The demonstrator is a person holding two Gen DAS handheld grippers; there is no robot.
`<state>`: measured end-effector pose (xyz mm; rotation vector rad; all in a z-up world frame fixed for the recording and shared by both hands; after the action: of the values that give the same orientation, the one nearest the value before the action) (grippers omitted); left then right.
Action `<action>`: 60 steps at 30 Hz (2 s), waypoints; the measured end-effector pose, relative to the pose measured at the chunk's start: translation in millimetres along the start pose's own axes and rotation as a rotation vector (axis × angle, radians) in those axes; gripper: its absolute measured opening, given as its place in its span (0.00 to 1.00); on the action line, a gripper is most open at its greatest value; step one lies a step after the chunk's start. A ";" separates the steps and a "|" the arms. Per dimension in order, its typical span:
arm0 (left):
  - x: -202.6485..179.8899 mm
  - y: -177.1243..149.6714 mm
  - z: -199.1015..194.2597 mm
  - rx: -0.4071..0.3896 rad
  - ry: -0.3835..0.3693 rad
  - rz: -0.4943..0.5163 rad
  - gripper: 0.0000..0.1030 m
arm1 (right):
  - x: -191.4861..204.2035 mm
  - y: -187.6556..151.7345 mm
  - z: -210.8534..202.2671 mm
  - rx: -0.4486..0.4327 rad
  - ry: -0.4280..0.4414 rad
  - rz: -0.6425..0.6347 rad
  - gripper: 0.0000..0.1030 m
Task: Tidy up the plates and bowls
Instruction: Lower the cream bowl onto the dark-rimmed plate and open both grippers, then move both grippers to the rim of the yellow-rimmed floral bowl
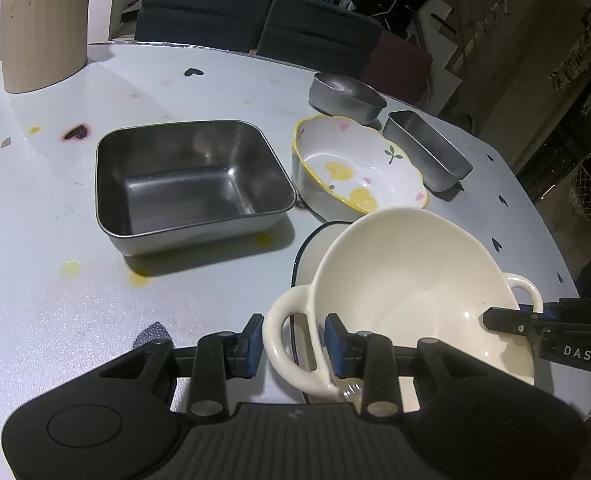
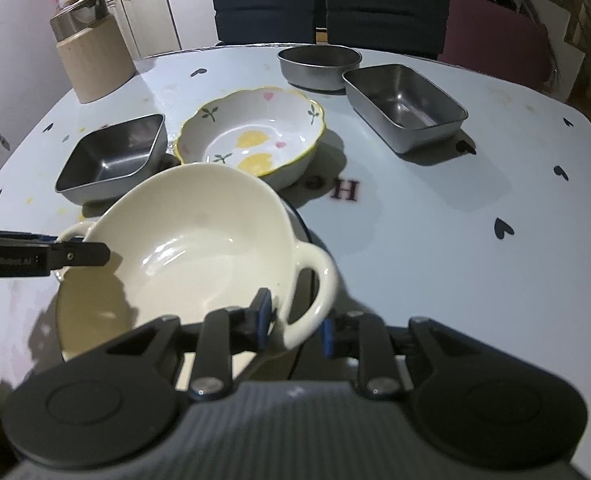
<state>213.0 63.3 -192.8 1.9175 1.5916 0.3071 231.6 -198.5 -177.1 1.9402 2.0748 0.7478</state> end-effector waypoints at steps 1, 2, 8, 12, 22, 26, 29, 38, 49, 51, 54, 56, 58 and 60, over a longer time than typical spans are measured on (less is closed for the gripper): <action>-0.2 0.0 -0.2 0.000 0.000 0.003 0.34 | -0.1 -0.1 0.3 0.002 0.001 0.003 0.29; -0.4 0.2 -0.2 0.000 0.000 0.005 0.34 | -0.5 -0.2 0.8 0.003 0.004 0.008 0.29; -1.2 1.0 -0.1 0.000 0.001 0.011 0.35 | -1.4 -2.2 1.3 0.018 -0.005 0.013 0.32; -2.0 1.8 -0.9 -0.003 -0.005 0.012 0.36 | -1.1 -3.5 2.1 0.020 -0.023 -0.003 0.35; -1.4 2.0 -3.6 0.003 0.014 0.025 0.36 | -8.1 -3.4 7.5 0.039 -0.020 0.023 0.37; -1.7 1.8 -4.4 0.008 0.017 0.028 0.36 | -15.0 -1.4 10.9 0.064 0.026 0.093 0.37; -2.0 1.6 -4.5 0.019 0.017 0.033 0.36 | -20.3 0.1 13.7 0.079 0.053 0.139 0.38; -0.6 2.5 -4.1 0.042 0.040 0.045 0.42 | -26.2 1.9 21.9 0.095 0.099 0.209 0.38; -8.7 -2.5 -0.6 0.107 0.069 0.066 0.81 | -26.8 -0.7 24.2 0.085 0.137 0.228 0.56; -10.5 -2.1 -3.7 0.099 0.076 0.067 0.90 | -26.4 -0.7 22.7 0.079 0.151 0.224 0.68; -13.5 -1.3 -8.6 0.089 0.076 0.060 0.95 | -24.0 0.0 18.7 0.051 0.152 0.197 0.85; -16.8 -0.3 -13.4 0.076 0.074 0.056 0.96 | -23.5 -0.4 16.6 0.046 0.152 0.181 0.92; -22.0 2.1 -19.2 0.063 0.071 0.068 0.98 | -22.9 -1.0 13.9 0.044 0.164 0.171 0.99; -28.1 5.1 -25.5 0.050 0.068 0.079 0.99 | -22.1 -1.3 10.0 0.042 0.179 0.167 1.00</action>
<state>196.4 44.2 -164.1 2.0319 1.5834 0.3726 237.7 -217.8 -190.4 2.1634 2.0594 0.9513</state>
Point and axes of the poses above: each gripper's, at about its wrist camera, not at the fingertips, and z roughly the way its jaws point, x to its left, y to its top, the point moved 8 cm from there along z, roughly the way its jaws point, and after that the axes turned 12 degrees about z, right-handed, at the moved point
